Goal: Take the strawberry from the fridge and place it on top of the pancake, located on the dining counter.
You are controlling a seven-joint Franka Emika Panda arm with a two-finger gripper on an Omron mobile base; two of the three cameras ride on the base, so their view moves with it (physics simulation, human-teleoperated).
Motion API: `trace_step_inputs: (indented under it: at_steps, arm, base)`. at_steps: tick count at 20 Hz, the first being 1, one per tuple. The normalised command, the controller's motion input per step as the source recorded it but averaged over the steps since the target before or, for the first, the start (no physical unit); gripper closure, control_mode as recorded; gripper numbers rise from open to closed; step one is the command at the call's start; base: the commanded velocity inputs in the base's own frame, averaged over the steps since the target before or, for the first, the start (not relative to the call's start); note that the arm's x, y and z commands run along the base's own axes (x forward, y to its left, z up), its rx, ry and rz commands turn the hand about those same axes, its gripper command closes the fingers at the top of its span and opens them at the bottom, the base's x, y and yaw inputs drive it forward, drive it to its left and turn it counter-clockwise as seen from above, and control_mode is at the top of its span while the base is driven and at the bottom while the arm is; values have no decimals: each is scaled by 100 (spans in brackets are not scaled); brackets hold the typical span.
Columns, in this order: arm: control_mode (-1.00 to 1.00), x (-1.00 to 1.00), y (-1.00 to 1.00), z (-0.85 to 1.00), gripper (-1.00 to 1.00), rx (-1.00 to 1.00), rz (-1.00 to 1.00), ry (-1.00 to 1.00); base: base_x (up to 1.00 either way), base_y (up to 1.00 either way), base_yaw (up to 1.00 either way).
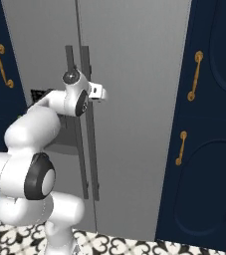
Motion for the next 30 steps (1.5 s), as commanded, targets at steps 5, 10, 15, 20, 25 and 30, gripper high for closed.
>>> trace_step_inputs:
  at_steps: [5,10,15,20,25,30]
  arm:
    - [-100,54,-20,0,-100,1,0,-1]
    - [-100,30,1,-5,100,0,0,-7]
    - [-100,18,0,-1,100,0,0,-4]
    - [-100,-11,-6,0,100,0,0,0]
    - [-100,-87,-39,-7,100,0,0,0]
    - [-100,-100,-86,-1,100,0,0,12]
  base:
    - [0,0,0]
    - [0,0,0]
    - [0,0,0]
    - [0,0,0]
    - [0,0,0]
    - [0,0,0]
